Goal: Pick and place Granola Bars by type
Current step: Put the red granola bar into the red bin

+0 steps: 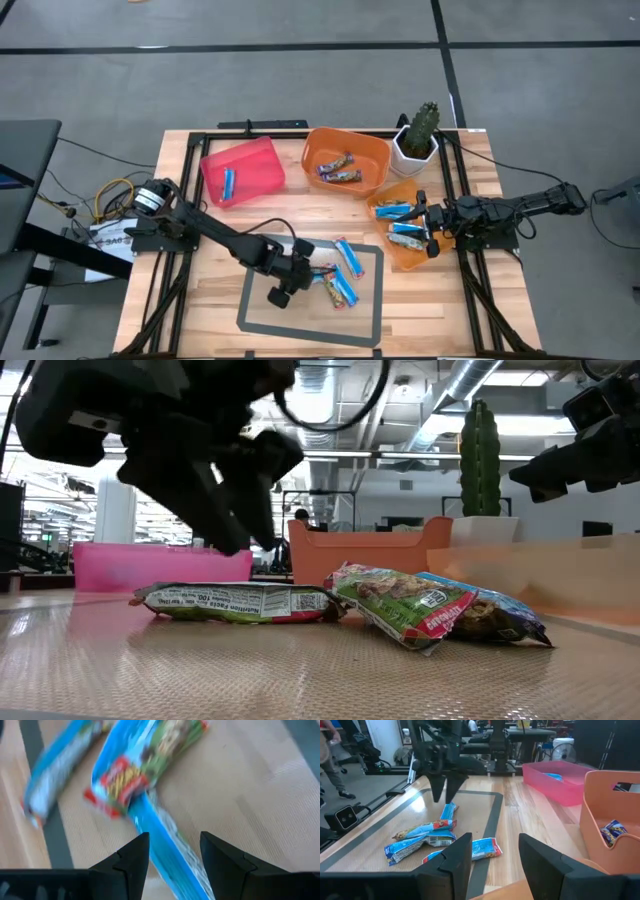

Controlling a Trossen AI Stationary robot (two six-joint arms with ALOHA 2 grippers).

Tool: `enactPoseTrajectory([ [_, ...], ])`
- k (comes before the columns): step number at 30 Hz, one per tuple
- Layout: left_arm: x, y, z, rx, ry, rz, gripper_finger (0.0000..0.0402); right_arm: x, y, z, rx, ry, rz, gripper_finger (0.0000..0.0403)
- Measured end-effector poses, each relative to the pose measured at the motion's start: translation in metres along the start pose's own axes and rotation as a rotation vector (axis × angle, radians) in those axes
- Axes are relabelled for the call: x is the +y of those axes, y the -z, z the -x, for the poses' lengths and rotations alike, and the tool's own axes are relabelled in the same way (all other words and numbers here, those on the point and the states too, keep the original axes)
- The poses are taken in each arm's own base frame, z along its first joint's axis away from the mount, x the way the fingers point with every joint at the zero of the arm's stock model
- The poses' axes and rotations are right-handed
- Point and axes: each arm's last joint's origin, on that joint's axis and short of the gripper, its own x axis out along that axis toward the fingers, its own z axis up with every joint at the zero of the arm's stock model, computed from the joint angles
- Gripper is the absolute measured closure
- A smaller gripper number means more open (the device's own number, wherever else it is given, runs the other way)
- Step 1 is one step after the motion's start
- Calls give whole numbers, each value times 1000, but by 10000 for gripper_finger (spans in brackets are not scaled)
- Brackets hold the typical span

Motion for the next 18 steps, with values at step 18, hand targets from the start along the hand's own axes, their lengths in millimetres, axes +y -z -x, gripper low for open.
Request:
enactPoseTrajectory([
  [18, 10, 13, -13, 100, -49, 466, 232, 0, 0, 0, 2, 0, 0, 249],
])
